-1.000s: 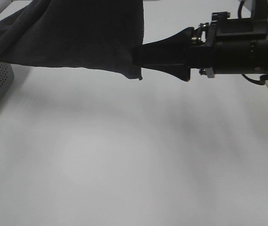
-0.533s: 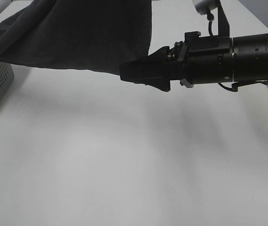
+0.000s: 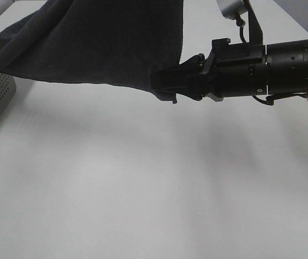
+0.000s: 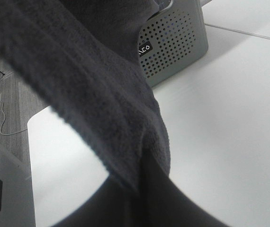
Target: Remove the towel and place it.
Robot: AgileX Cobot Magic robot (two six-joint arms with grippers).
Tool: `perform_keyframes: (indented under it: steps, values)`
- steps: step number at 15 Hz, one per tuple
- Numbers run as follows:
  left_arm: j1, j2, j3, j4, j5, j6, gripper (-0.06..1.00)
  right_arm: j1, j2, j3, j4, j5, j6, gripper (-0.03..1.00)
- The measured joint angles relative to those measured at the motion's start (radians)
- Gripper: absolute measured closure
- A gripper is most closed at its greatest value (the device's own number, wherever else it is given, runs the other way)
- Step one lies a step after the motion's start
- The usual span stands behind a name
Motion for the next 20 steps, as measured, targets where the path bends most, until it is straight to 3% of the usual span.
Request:
perform_keyframes:
  steps: [5,7,9,12,14,16,18,20]
  values:
    - [0.000,0.000,0.000,-0.001,0.008,0.004,0.94,0.000,0.000,0.000,0.000,0.010,0.017,0.96]
    - [0.000,0.000,0.000,-0.001,0.008,0.016,0.94,0.000,-0.001,0.000,0.000,-0.014,0.115,0.96]
    - [0.000,0.000,0.000,0.003,0.022,0.060,0.94,0.000,-0.047,-0.023,-0.064,-0.071,0.327,0.96]
    - [0.000,0.000,0.000,0.010,0.057,0.162,0.94,0.000,-0.117,-0.130,-0.372,-0.089,0.684,0.96]
    - [0.000,0.000,0.000,0.071,0.067,0.211,0.94,0.000,-0.129,-0.245,-0.671,-0.042,1.004,0.96]
    - [-0.001,0.000,0.000,0.189,0.077,0.209,0.94,0.000,-0.129,-0.383,-0.952,0.071,1.285,0.96]
    - [-0.001,0.000,0.000,0.349,0.075,0.169,0.94,0.000,-0.128,-0.549,-1.176,0.177,1.494,0.96]
    - [0.000,0.000,0.000,0.464,0.042,0.146,0.94,0.000,-0.126,-0.679,-1.310,0.240,1.583,0.96]
